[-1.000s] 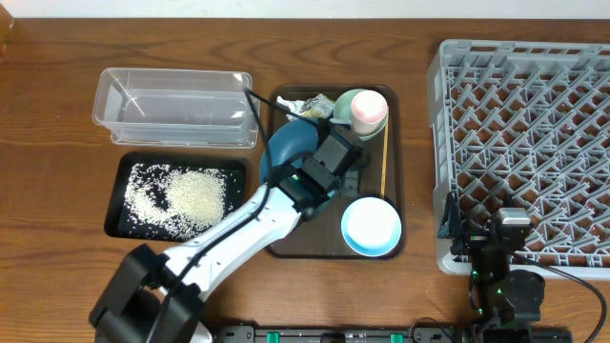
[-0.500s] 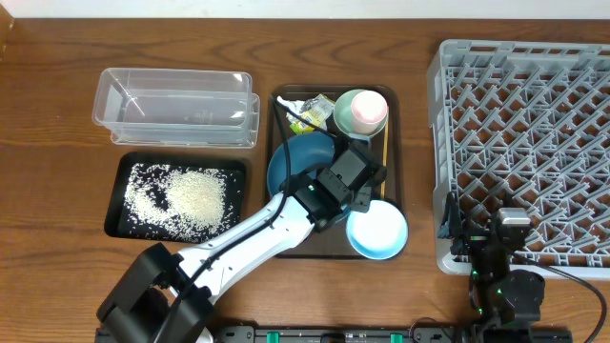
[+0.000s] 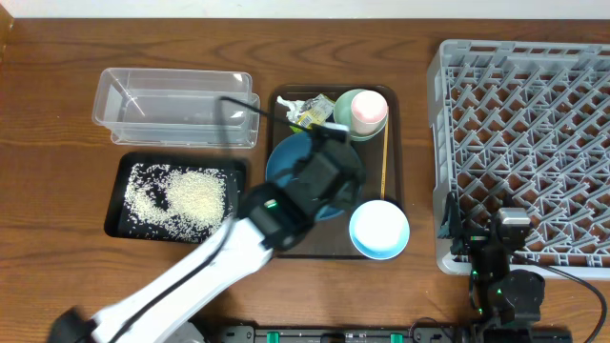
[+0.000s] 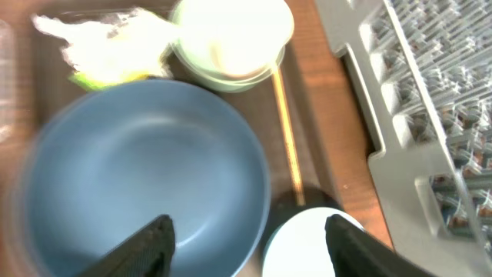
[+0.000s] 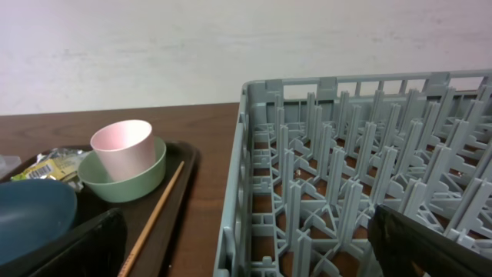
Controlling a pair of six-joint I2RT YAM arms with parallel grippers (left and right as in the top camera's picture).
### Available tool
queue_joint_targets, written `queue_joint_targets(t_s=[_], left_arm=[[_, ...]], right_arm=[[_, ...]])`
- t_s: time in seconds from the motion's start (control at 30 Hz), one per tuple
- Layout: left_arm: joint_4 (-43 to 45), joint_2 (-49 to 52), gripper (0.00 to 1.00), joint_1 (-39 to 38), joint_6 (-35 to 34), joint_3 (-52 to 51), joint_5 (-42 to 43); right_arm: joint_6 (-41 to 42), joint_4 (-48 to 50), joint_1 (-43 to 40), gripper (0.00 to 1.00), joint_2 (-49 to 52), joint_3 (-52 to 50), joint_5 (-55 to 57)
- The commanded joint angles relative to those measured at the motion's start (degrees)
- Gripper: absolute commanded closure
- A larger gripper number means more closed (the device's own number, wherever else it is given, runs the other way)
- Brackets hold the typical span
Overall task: Sort waste into correct bins and load items into the dishwasher rack
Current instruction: 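Set the blue bowl down and retract the left gripper, then reach the right gripper to the small light-blue bowl and grasp it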
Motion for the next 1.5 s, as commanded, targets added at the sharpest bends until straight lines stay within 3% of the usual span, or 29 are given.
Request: queue_joint_targets(t_s=[0.0,0.1,0.27,0.47,0.53,0.7,0.83,0.9,1.0,1.07,1.2,1.47], left_arm=[[-5.6,-7.3,0.22,4.1,0.2,1.1,-8.1],[-12.5,-13.9,0.18,11.4,-0.3,1.1,-10.6],[-22.7,-23.5,0.15,32.0,-6.6,1.1,-10.4],[-28.7,-28.7,0.13,52.3,-6.6,1.1,-10.4],[-30.1,-29.0,0.12,56.0,-6.6,1.1,-10.4],[-31.3,-28.5,0.08,59.7,-6.6,1.1,-10.4],[-31.3,-27.8,0.07,59.7,-6.6,1.1,-10.4],[-31.3,-27.6,0.07,59.7,-6.6,1.1,-10.4],[-31.3,-27.4,0.07,59.7,-6.6,1.1,-10.4],[-31.3,-27.3,0.07,59.7,-6.6,1.1,-10.4],[-31.3,-27.3,0.07,59.7,-6.6,1.1,-10.4],[-31.3,-27.3,0.07,59.7,-6.6,1.1,-10.4]], right_arm=[[-0.7,-0.3,0.4,0.01,-0.3,-0.1,0.2],[-0.7,-0.3,0.4,0.01,-0.3,-0.1,0.2],[-0.7,-0.3,0.4,0.01,-0.3,-0.1,0.2],[-0.1,1.4,0.4,0.01,-0.3,-0.1,-0.6],[6.4,2.6,0.4,0.01,-0.3,-0.1,-6.5],[43.4,4.4,0.4,0.01,-0.3,-0.1,-41.4],[55.5,5.4,0.4,0.01,-0.3,-0.1,-39.6],[57.7,8.9,0.4,0.01,-0.3,0.0,-40.7],[56.6,13.0,0.4,0.01,-0.2,1.3,-42.1],[49.7,9.6,0.4,0.01,0.8,4.2,-42.6],[34.2,-9.7,0.4,0.01,7.5,13.9,-40.5],[9.2,-39.4,3.2,0.01,35.3,38.9,-36.2]])
